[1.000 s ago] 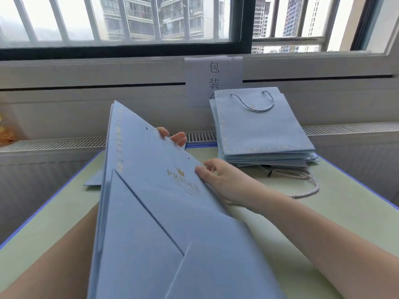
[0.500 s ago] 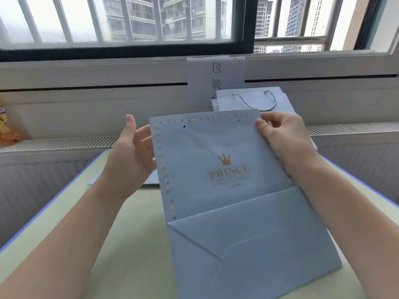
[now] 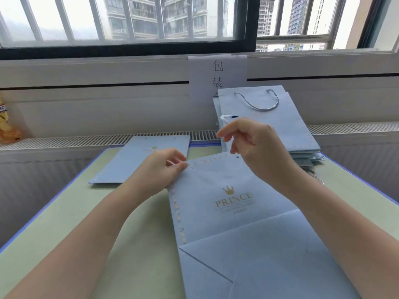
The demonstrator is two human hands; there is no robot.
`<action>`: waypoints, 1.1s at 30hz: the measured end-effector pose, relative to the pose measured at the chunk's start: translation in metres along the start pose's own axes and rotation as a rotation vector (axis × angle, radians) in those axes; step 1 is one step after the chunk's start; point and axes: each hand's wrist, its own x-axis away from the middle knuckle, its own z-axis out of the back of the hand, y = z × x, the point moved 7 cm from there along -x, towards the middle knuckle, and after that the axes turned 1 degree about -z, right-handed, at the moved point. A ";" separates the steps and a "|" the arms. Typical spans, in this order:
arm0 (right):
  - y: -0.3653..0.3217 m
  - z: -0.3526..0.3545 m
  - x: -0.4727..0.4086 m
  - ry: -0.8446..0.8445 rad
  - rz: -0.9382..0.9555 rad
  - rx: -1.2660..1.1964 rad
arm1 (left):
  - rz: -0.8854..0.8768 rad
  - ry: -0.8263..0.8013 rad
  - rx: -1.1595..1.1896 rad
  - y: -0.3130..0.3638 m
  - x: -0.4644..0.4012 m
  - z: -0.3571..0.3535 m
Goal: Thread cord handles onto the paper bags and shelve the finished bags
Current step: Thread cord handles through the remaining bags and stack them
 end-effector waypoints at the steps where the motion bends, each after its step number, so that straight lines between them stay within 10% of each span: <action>1: -0.007 -0.009 0.004 -0.082 0.040 0.000 | -0.054 0.033 -0.005 0.006 0.001 0.000; 6: -0.006 -0.050 0.023 -0.432 0.041 0.105 | -0.270 -0.010 0.346 0.038 0.011 -0.001; 17: 0.008 -0.042 0.014 -0.296 -0.055 0.002 | -0.216 0.027 0.236 0.036 0.010 -0.008; 26: 0.018 -0.040 0.013 -0.272 -0.088 0.210 | -0.032 0.114 -0.365 0.004 0.002 0.000; 33: 0.023 -0.053 0.021 -0.344 -0.105 0.299 | -0.050 0.084 -0.150 0.012 0.001 0.000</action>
